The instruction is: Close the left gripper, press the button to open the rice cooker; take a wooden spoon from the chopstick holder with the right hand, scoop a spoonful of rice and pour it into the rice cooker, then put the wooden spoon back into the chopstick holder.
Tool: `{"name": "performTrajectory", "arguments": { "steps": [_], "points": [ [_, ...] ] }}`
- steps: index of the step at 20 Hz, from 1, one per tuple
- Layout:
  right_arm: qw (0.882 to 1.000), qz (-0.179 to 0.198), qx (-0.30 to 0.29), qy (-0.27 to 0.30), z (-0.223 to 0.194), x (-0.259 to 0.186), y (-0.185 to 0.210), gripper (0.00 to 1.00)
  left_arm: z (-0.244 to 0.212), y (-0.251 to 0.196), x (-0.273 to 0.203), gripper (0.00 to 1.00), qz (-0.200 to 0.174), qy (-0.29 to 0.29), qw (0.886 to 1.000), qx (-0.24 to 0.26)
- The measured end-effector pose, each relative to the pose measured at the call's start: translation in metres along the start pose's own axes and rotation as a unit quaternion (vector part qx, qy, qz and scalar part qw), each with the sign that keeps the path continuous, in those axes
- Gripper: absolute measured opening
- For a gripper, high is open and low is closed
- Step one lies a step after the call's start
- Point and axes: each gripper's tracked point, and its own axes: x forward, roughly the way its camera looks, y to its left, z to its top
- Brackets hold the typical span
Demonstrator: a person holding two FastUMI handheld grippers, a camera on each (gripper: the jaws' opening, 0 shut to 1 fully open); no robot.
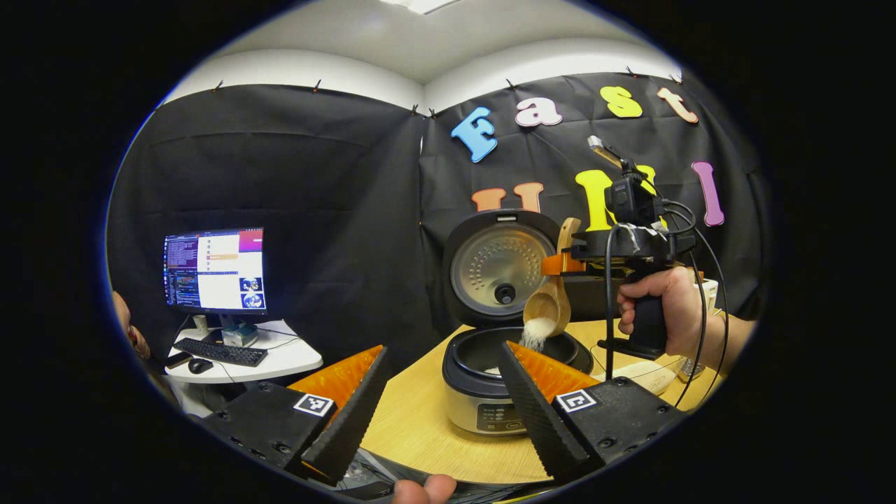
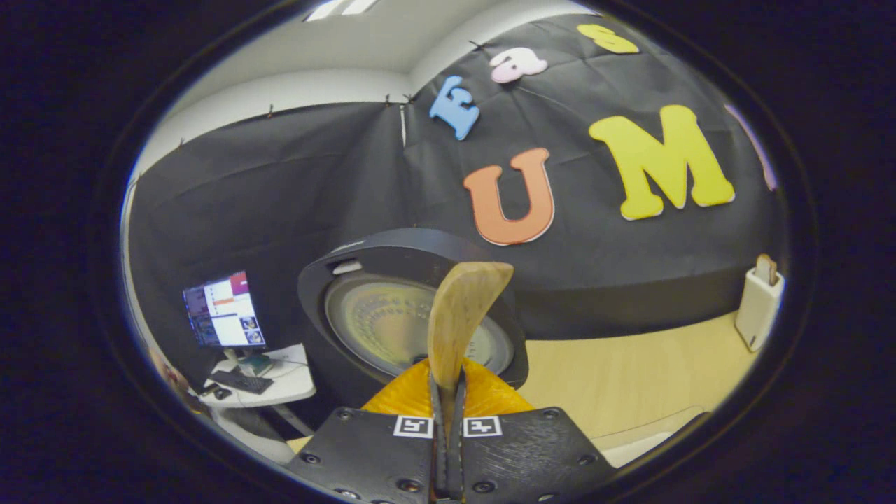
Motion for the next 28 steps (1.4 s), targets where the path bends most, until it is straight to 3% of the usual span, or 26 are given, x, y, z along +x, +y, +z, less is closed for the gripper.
{"name": "performTrajectory", "arguments": {
  "steps": [6,11,14,19,22,25,28],
  "points": [
    [0.993,0.014,-0.114,-0.007,-0.003,0.002,0.025,0.01,0.005,-0.002,-0.001,0.99,-0.003,-0.006,1.0,-0.002],
    [0.973,0.021,-0.23,-0.005,-0.007,-0.002,0.039,0.02,0.004,0.002,0.003,0.99,0.002,-0.003,1.0,-0.022],
    [0.968,0.023,-0.251,-0.017,-0.007,-0.007,0.044,0.01,0.003,0.003,0.001,0.99,0.005,-0.004,1.0,-0.018],
    [0.983,0.048,-0.175,-0.03,0.002,-0.022,0.04,0.01,0.008,-0.003,0.001,0.99,-0.01,-0.005,0.999,-0.045],
    [0.996,0.056,-0.068,-0.03,0.012,-0.037,0.021,0.01,0.012,-0.008,-0.001,0.99,-0.02,-0.013,0.998,-0.057],
    [0.997,0.065,0.039,-0.018,0.019,-0.062,-0.005,0.01,0.013,-0.013,0.0,0.99,-0.023,-0.012,0.998,-0.059],
    [0.994,0.042,0.096,-0.027,0.026,-0.097,-0.048,0.01,0.018,-0.029,0.0,0.98,-0.038,-0.02,0.997,-0.064]
  ]
}}
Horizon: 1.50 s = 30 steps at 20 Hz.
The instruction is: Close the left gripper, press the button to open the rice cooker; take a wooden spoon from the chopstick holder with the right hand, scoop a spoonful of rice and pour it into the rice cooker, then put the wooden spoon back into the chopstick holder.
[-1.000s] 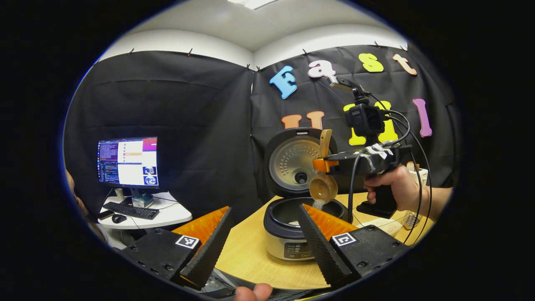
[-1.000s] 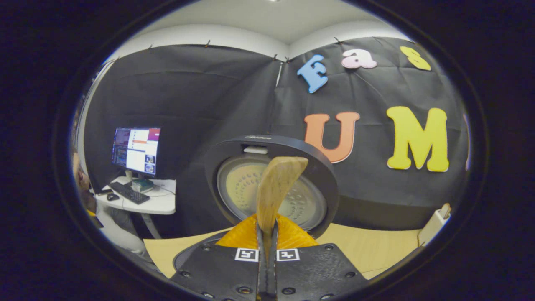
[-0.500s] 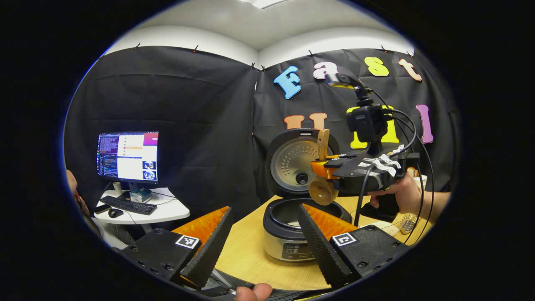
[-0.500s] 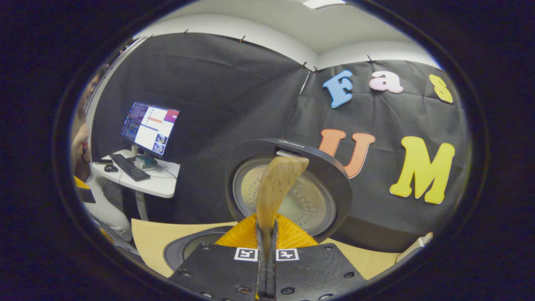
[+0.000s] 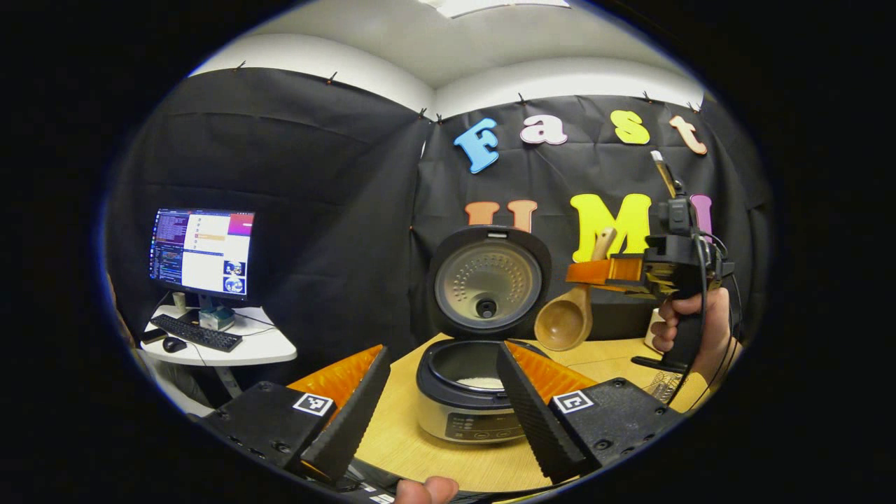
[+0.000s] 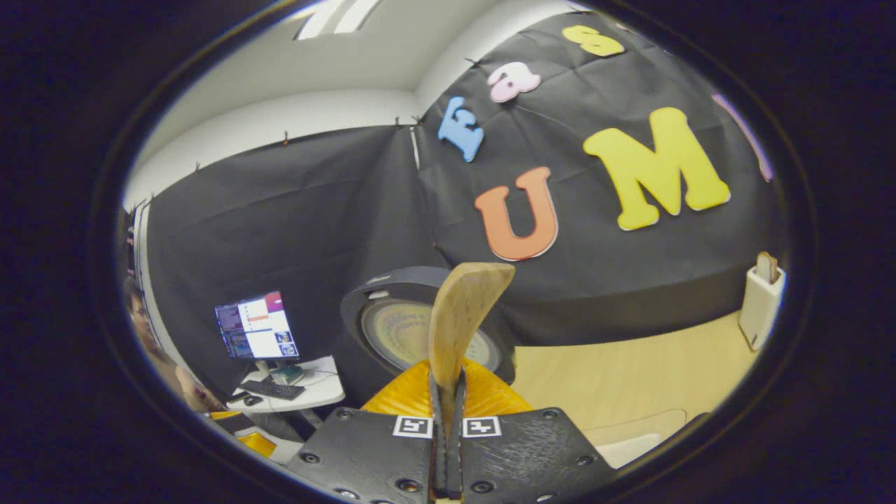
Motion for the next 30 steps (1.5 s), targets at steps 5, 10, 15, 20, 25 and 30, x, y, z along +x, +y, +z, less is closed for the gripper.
{"name": "performTrajectory", "arguments": {
  "steps": [5,10,15,20,25,30],
  "points": [
    [0.996,-0.04,0.076,-0.024,0.009,-0.064,-0.069,0.01,0.005,-0.03,-0.004,0.98,-0.015,-0.008,1.0,0.022],
    [0.986,-0.115,0.103,-0.056,0.025,-0.124,-0.152,0.01,0.009,-0.064,-0.011,0.98,-0.045,-0.017,0.998,0.035],
    [0.969,-0.222,0.063,-0.083,0.034,-0.179,-0.227,0.01,0.002,-0.078,-0.01,0.98,-0.06,-0.013,0.997,0.047],
    [0.954,-0.286,0.043,-0.082,0.02,-0.199,-0.266,0.02,-0.001,-0.085,-0.006,0.98,-0.063,-0.008,0.997,0.051],
    [0.949,-0.307,0.022,-0.06,-0.012,-0.185,-0.278,0.01,0.002,-0.085,-0.011,0.98,-0.07,-0.012,0.996,0.048],
    [0.945,-0.325,0.004,-0.035,-0.049,-0.17,-0.288,0.01,0.002,-0.075,-0.011,0.98,-0.063,-0.011,0.997,0.048]
  ]
}}
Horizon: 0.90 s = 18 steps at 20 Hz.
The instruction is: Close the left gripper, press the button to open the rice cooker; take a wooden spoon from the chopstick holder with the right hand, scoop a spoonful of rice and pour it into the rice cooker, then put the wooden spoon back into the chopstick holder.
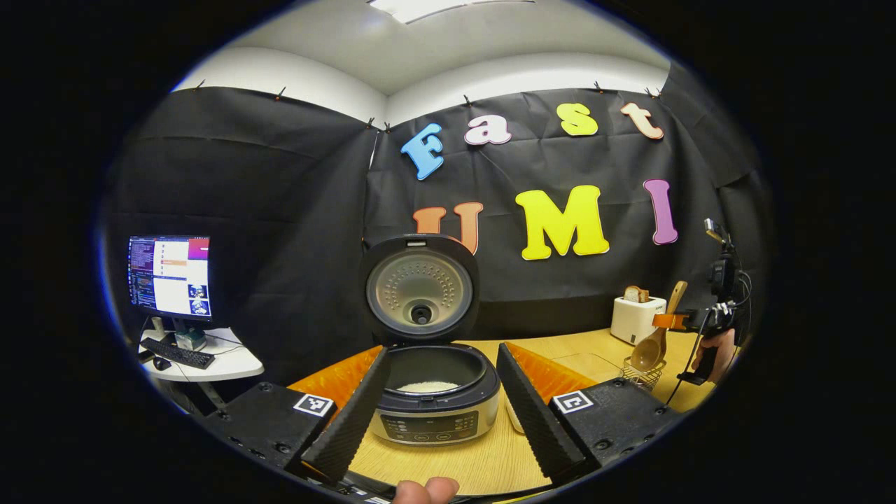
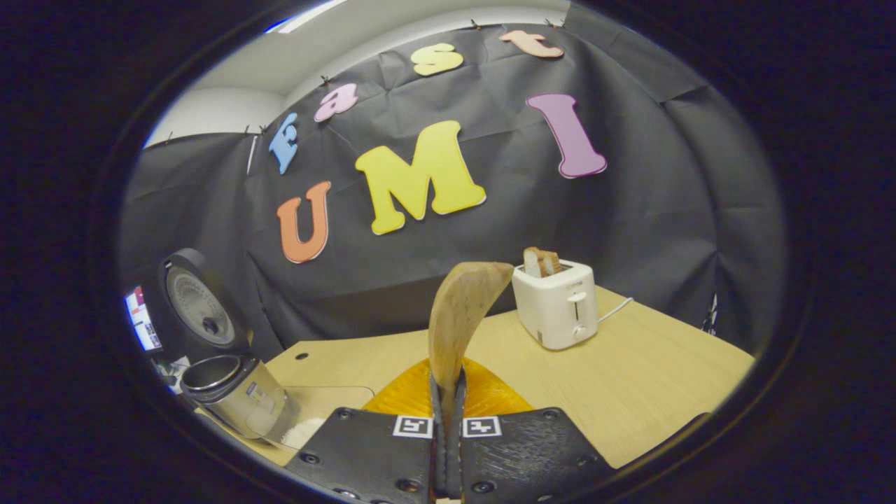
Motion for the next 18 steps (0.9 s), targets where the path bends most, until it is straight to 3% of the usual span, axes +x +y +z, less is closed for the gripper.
{"name": "performTrajectory", "arguments": {
  "steps": [9,12,15,16,18],
  "points": [
    [0.997,-0.028,0.049,0.046,-0.052,0.018,-0.015,0.01,0.005,0.009,-0.004,0.98,0.003,-0.005,1.0,-0.012],
    [0.997,-0.024,0.062,0.047,-0.051,0.017,-0.017,0.02,0.004,0.008,-0.003,0.98,-0.002,-0.003,1.0,-0.016],
    [0.997,-0.017,0.06,0.041,-0.048,0.014,-0.018,0.12,0.003,0.011,-0.003,0.98,0.004,-0.001,1.0,-0.016],
    [0.997,-0.005,0.062,0.043,-0.046,0.013,-0.015,0.07,0.003,0.01,-0.003,0.98,0.005,0.0,1.0,-0.017],
    [0.997,0.003,0.064,0.051,-0.051,0.011,-0.015,0.41,0.004,0.007,-0.003,0.98,0.004,-0.002,1.0,-0.019]
  ]
}}
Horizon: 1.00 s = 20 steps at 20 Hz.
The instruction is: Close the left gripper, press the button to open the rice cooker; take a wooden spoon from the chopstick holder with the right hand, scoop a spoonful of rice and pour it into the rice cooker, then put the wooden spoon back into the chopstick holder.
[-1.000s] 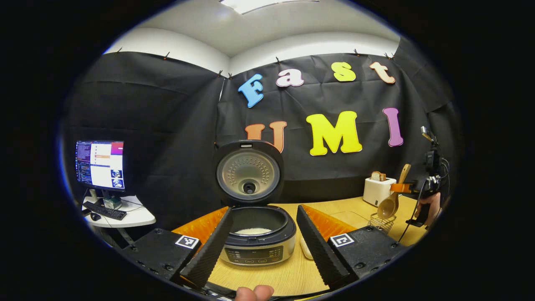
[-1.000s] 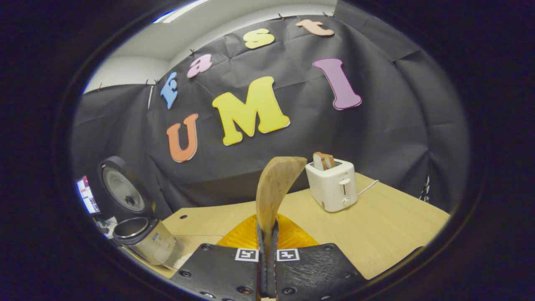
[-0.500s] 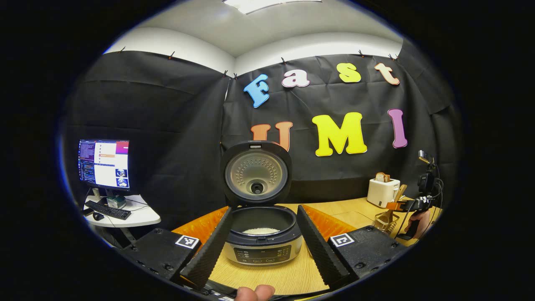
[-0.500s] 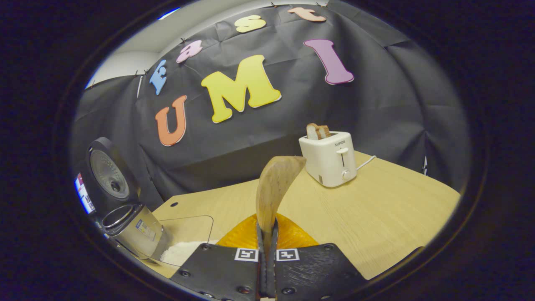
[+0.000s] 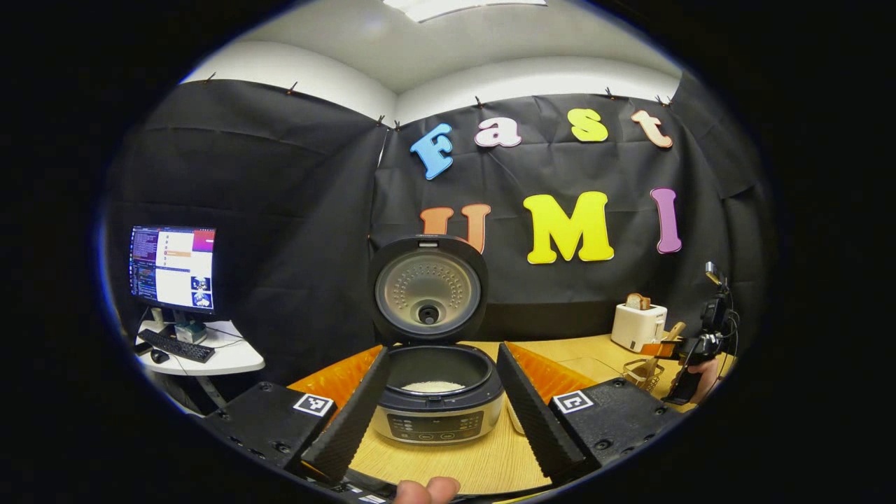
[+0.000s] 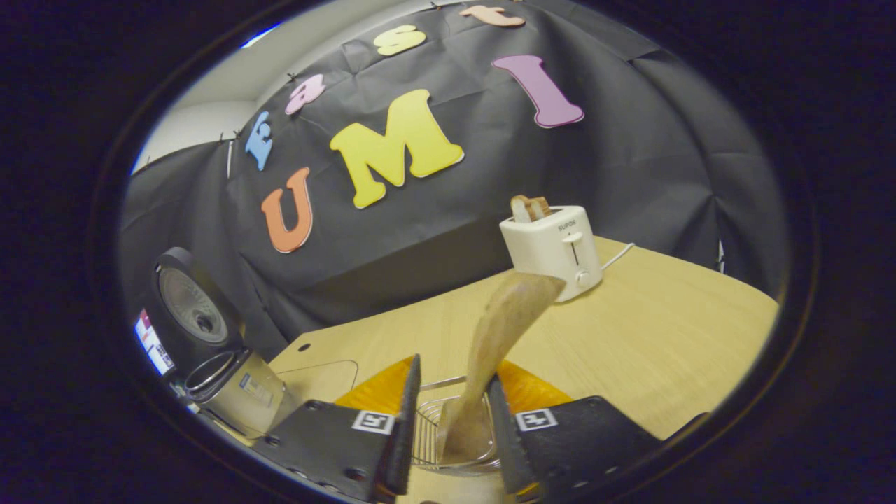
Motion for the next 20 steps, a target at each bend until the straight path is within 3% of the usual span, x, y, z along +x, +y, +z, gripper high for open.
{"name": "performTrajectory", "arguments": {
  "steps": [1,2,4,5,7,13,15,20],
  "points": [
    [1.0,-0.002,-0.002,0.0,0.0,0.001,-0.003,0.64,0.0,-0.002,0.0,0.98,-0.001,-0.001,1.0,0.002],
    [1.0,-0.006,-0.008,-0.001,0.0,-0.002,-0.006,0.77,0.001,-0.004,-0.001,0.98,-0.001,-0.002,1.0,0.006],
    [0.999,-0.014,-0.028,-0.009,0.0,-0.012,-0.011,0.87,0.004,-0.003,0.0,0.98,0.007,-0.007,1.0,0.016],
    [0.999,-0.017,-0.039,-0.015,0.003,-0.02,-0.015,1.0,0.004,-0.007,0.0,0.98,0.006,-0.008,1.0,0.017],
    [0.998,-0.016,-0.059,-0.031,0.009,-0.038,-0.018,0.95,0.004,-0.015,-0.001,0.98,-0.002,-0.01,1.0,0.013],
    [0.991,-0.007,-0.122,-0.048,0.0,-0.099,-0.031,0.96,0.014,-0.039,0.001,0.98,-0.007,-0.034,0.999,0.003],
    [0.99,0.012,-0.132,-0.045,-0.008,-0.116,-0.022,0.95,0.017,-0.05,0.008,0.98,-0.015,-0.033,0.999,-0.006],
    [0.985,0.062,-0.153,-0.052,-0.012,-0.137,0.0,0.95,0.053,-0.036,0.038,0.98,0.01,-0.034,0.999,0.041]
  ]
}}
